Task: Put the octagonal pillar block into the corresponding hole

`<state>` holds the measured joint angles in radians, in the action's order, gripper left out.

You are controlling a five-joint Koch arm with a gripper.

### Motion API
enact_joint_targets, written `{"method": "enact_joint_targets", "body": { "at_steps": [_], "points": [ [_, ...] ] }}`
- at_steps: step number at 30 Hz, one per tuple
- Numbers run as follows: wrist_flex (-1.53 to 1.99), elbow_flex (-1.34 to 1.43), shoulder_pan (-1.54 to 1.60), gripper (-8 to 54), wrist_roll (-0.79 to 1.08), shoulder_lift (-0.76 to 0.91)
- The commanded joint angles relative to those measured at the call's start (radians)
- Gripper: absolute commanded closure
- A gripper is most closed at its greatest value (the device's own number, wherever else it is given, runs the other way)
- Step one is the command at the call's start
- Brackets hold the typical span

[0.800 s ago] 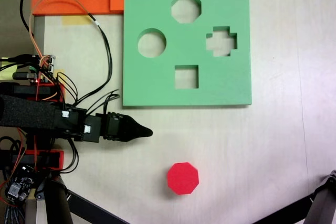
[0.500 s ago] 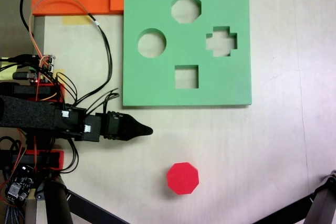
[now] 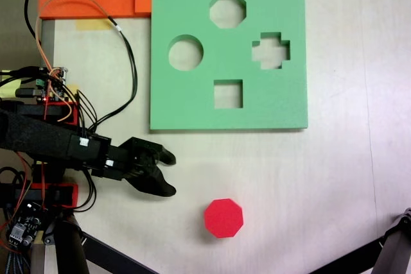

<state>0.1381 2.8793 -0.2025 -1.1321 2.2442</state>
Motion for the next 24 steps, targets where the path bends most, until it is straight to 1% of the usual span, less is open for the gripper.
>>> {"method": "enact_joint_targets", "body": {
  "at_steps": [1, 3, 5, 8, 11, 12, 13, 14, 15, 17, 18, 19, 21, 23, 24],
  "points": [
    [0.281, -0.169, -0.026, 15.3, -0.121, 0.08],
    [0.485, -0.313, -0.049, 15.5, -0.201, 0.08],
    [0.586, -0.402, -0.058, 16.8, -0.255, 0.08],
    [0.727, -0.532, -0.095, 17.7, -0.27, 0.077],
    [0.962, -0.701, -0.103, 17.7, -0.249, 0.075],
    [0.985, -0.764, -0.124, 17.7, -0.242, 0.055],
    [1.052, -0.87, -0.164, 17.7, -0.206, -0.018],
    [1.186, -1.012, -0.192, 15.4, -0.164, -0.124],
    [1.322, -1.164, -0.206, 9.7, -0.13, -0.253],
    [1.443, -1.353, -0.21, 7.5, -0.072, -0.428],
    [1.456, -1.399, -0.207, 7.2, -0.072, -0.466],
    [1.456, -1.425, -0.204, 5.6, -0.071, -0.494],
    [1.456, -1.476, -0.204, 0.9, -0.067, -0.548],
    [1.453, -1.505, -0.204, -6.4, -0.072, -0.597],
    [1.454, -1.519, -0.207, -6.7, -0.075, -0.621]
  ]
}}
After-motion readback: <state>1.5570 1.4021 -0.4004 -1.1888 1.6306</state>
